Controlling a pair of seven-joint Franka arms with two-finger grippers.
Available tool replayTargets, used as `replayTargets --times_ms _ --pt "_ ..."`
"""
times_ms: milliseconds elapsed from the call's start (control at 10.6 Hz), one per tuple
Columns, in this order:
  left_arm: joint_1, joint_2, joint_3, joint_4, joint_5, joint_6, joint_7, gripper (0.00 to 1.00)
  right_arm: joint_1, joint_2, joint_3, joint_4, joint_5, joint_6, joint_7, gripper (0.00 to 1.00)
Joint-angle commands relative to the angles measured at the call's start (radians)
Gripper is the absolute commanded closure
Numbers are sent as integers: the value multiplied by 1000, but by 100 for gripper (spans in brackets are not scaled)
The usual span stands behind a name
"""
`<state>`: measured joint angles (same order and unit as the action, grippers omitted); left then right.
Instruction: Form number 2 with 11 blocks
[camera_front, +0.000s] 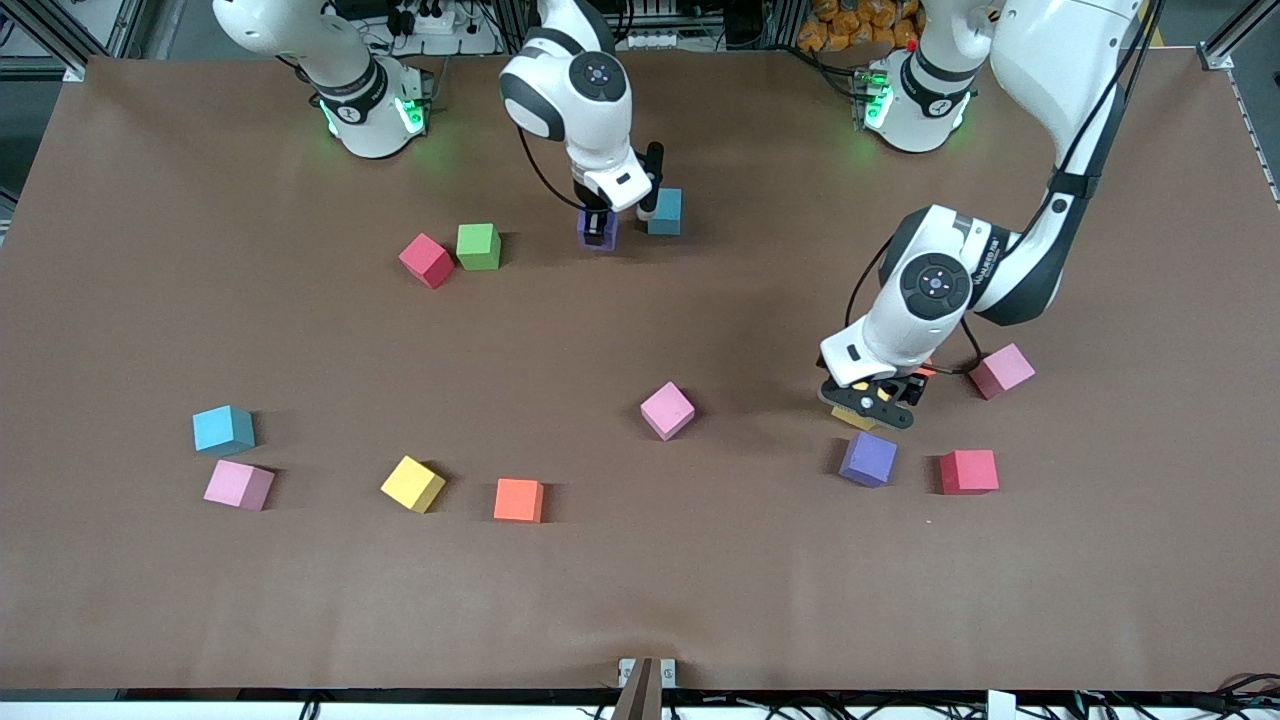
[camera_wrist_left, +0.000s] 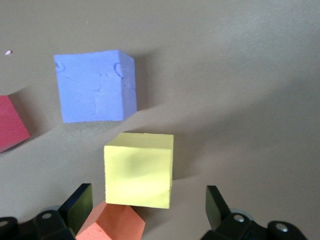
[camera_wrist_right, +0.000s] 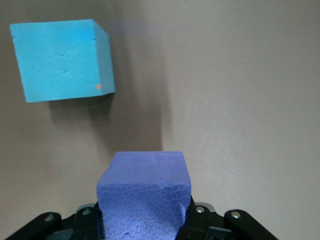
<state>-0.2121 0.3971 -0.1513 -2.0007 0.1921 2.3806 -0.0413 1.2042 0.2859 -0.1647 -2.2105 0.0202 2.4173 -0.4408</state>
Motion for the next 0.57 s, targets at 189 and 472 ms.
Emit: replayTargets --times_ms 189,472 --pt "-4 28 41 17 -52 14 27 0 50 70 11 17 76 78 13 61" --pt "-6 48 42 17 -121 15 26 0 81 93 11 37 80 82 49 62"
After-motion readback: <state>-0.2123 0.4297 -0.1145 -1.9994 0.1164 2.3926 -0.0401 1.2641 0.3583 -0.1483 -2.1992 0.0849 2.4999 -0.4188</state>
